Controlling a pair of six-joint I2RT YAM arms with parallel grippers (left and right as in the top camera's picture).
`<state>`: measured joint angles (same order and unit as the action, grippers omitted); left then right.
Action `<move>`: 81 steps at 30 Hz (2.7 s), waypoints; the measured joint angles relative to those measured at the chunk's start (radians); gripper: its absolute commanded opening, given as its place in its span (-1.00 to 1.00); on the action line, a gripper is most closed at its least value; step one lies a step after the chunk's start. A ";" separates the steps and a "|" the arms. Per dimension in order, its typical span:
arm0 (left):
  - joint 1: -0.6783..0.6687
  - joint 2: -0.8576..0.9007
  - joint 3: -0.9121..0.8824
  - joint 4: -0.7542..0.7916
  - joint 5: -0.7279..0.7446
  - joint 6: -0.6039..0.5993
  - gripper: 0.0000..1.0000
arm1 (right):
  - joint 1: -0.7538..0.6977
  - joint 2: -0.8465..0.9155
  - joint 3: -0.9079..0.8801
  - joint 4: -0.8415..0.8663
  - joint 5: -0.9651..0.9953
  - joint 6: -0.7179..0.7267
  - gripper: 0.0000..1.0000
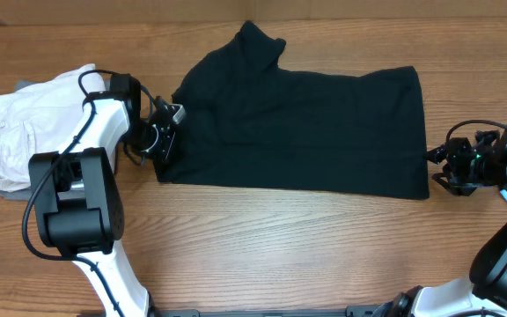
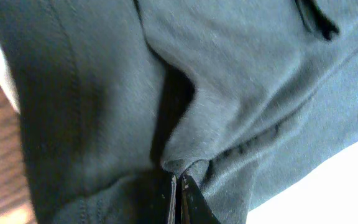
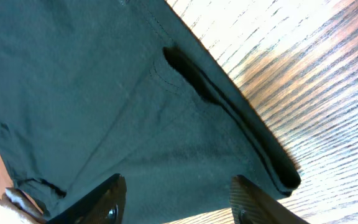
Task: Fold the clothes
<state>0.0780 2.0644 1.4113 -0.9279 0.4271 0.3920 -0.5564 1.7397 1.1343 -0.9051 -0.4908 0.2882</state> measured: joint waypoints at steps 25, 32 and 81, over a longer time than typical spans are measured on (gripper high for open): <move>0.081 0.000 0.178 -0.212 -0.132 -0.113 0.14 | 0.000 0.000 0.000 0.050 0.000 0.015 0.29; 0.112 0.000 0.192 -0.314 -0.108 -0.095 0.04 | 0.000 0.000 0.000 0.058 -0.001 0.016 0.32; 0.023 0.000 0.040 0.009 -0.417 -0.105 -0.77 | 0.221 0.070 -0.019 0.141 0.271 0.016 0.04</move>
<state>0.1005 2.0640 1.4517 -0.9192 0.0097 0.2867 -0.3351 1.8095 1.1156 -0.7639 -0.2199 0.3042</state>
